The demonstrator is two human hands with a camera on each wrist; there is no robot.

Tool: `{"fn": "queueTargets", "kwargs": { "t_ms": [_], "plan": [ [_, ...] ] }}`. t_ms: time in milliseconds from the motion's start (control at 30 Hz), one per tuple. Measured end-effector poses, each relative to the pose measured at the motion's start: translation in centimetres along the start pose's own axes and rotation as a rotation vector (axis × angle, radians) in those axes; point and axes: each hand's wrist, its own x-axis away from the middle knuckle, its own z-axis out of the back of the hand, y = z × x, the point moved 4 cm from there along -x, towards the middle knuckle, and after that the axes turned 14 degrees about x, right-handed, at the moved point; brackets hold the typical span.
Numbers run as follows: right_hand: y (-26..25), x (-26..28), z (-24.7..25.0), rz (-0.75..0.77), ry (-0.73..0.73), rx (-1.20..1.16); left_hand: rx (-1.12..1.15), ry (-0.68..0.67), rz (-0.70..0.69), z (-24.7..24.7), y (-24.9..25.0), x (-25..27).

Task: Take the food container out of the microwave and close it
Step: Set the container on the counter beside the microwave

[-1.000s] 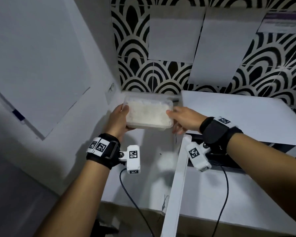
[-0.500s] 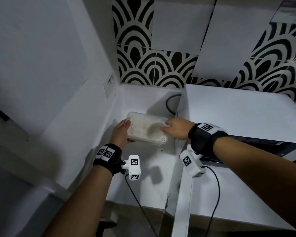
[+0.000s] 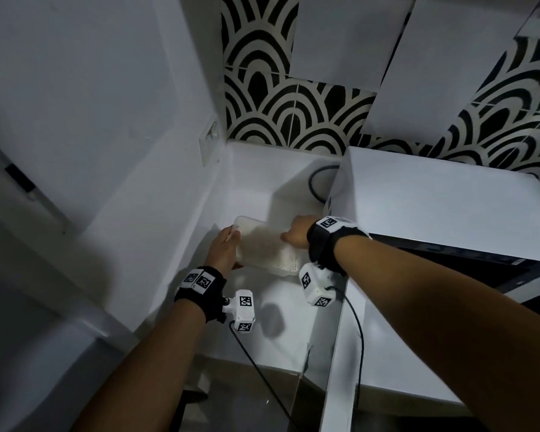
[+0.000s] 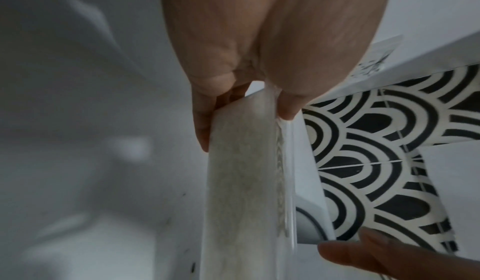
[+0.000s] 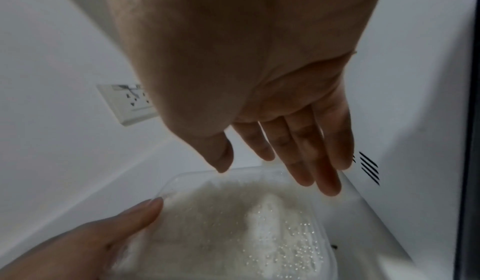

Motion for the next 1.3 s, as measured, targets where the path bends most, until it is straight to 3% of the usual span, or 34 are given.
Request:
{"fn": "queueTargets", "kwargs": {
  "t_ms": [300,500,667,800,1033,1133,1300],
  "plan": [
    [-1.3,-1.5,-4.4,-0.056,-0.066,-0.012,-0.061,0.002,0.195,-0.3,-5.7,-0.7],
    [-1.4,-3.2,-7.1,-0.026,-0.233,0.107,-0.245,0.078,0.168,0.5,-7.9,-1.0],
    [-1.5,-6.4,-9.1,0.019,-0.307,0.173,-0.253,0.131,0.159,1.0,-8.7,-1.1],
    [-1.2,-7.9,-10.4,0.016,-0.302,0.181,-0.289,0.154,0.164,1.7,-8.6,-1.1],
    [-1.3,-4.6,-9.9,-0.013,-0.295,0.099,-0.495,0.063,0.194,1.9,-8.3,-0.5],
    [-0.8,-7.3,-11.0,0.004,-0.295,0.109,-0.584,0.028,0.175,1.8,-8.7,-0.5],
    [-1.8,-3.9,-8.3,0.04,-0.196,0.029,-0.729,0.151,0.161,1.3,-7.1,1.1]
  ]
}}
